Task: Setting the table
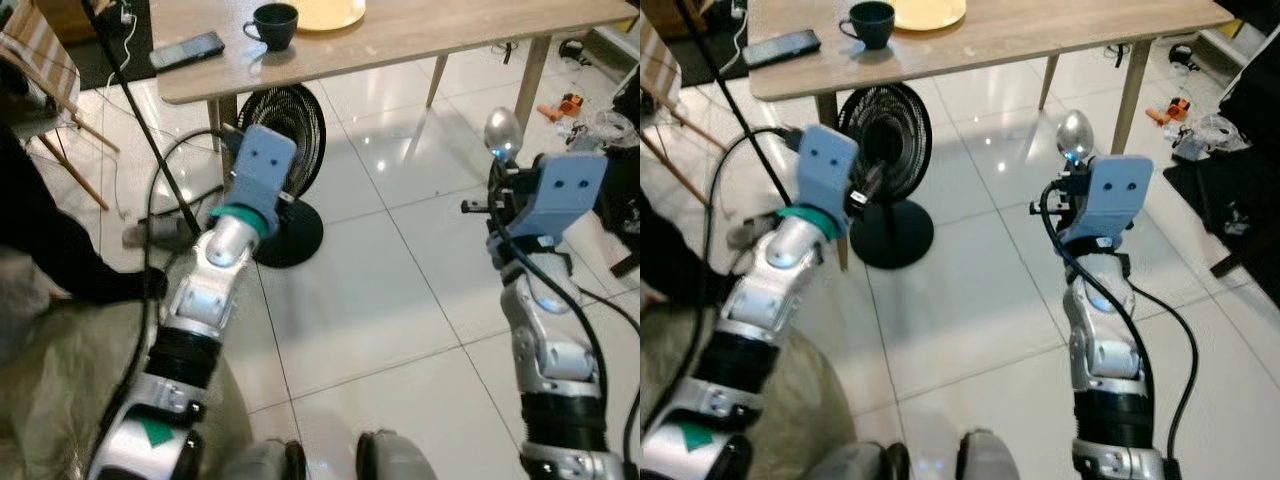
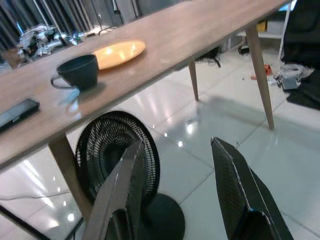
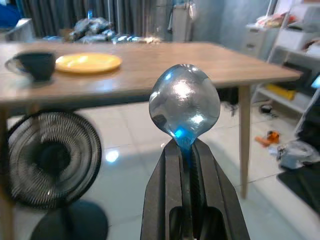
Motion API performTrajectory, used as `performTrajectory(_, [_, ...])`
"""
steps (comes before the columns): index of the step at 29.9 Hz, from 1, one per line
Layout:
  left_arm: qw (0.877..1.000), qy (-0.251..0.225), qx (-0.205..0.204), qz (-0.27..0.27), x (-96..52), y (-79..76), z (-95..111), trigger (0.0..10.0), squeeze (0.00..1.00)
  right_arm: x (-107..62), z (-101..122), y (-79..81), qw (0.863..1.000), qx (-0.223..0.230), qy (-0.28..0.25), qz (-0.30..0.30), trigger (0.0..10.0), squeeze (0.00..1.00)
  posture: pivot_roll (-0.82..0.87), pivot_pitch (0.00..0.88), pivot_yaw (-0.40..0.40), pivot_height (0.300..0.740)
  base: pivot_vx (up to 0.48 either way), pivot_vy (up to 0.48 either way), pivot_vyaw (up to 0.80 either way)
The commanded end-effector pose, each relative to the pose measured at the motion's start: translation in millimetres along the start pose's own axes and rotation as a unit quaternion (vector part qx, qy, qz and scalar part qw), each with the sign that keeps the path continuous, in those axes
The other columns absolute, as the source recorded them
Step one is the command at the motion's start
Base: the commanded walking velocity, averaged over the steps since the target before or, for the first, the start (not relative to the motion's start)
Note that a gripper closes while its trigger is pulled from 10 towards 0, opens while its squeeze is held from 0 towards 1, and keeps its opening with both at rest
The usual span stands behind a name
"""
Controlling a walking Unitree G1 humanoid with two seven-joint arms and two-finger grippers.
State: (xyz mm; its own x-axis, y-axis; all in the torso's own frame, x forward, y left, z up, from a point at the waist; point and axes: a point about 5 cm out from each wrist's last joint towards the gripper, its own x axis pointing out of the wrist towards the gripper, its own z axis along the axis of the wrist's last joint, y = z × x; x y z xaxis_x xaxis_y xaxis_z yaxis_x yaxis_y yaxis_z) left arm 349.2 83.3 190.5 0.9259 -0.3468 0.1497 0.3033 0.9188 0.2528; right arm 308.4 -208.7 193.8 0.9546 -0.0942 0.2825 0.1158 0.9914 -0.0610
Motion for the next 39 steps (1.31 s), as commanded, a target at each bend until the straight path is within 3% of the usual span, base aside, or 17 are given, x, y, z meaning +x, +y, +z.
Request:
performTrajectory(1, [1.0, 0.01, 0.004, 0.012, -2.9, 8.2, -6, 10.0, 0.0, -0.2, -2, 8.5, 1.0, 0.0, 0.002, 0.016, 10.0, 0.0, -0.05, 0.029, 0.092, 0.74, 0.461, 0.0, 0.0])
performTrajectory(14, [0.999, 0.01, 0.008, 0.036, -7.9, 17.2, -6, 10.0, 0.0, 3.6, -3, 23.9, 0.998, -0.009, 0.001, 0.069, 10.0, 0.0, -0.01, 0.03, 0.06, 0.74, 0.456, 0.0, 0.0])
performTrajectory(17, [0.996, -0.004, 0.021, 0.088, -27.9, 38.3, -3, 10.0, 0.0, 9.2, -4, 40.5, 0.994, -0.001, 0.004, 0.112, 10.0, 0.0, 0.03, 0.032, 0.02, 0.74, 0.447, 0.0, 0.0])
performTrajectory(21, [0.996, -0.004, 0.021, 0.088, -27.9, 38.3, -3, 10.0, 0.0, 9.2, -4, 40.5, 0.994, -0.001, 0.004, 0.112, 10.0, 0.0, 0.03, 0.032, 0.02, 0.74, 0.442, 0.0, 0.0])
performTrajectory(23, [0.993, -0.008, 0.028, 0.114, -45.4, 51.2, -1, 10.0, 0.0, 13.6, -4, 52.6, 0.99, 0.005, 0.004, 0.138, 10.0, 0.0, 0.06, 0.032, 0.008, 0.74, 0.441, 0.0, 0.0])
performTrajectory(25, [0.992, -0.008, 0.03, 0.121, -51.5, 55.2, 0, 10.0, 0.0, 15.5, -4, 56.7, 0.99, 0.005, 0.005, 0.144, 10.0, 0.0, 0.06, 0.03, 0.003, 0.74, 0.435, 0.0, 0.0])
performTrajectory(32, [0.991, -0.004, 0.038, 0.125, -59.7, 60.2, 1, 10.0, 0.0, 22.7, -8, 58.6, 0.991, -0.012, 0.016, 0.132, 10.0, 0.0, 0.07, 0.03, 0.001, 0.74, 0.417, 0.0, 0.0])
performTrajectory(39, [0.991, 0.004, 0.04, 0.126, -58.1, 61.2, -1, 10.0, 0.0, 22.6, -10, 55.4, 0.993, -0.022, 0.02, 0.115, 10.0, 0.0, 0.07, 0.03, 0.003, 0.74, 0.355, 0.0, 0.0])
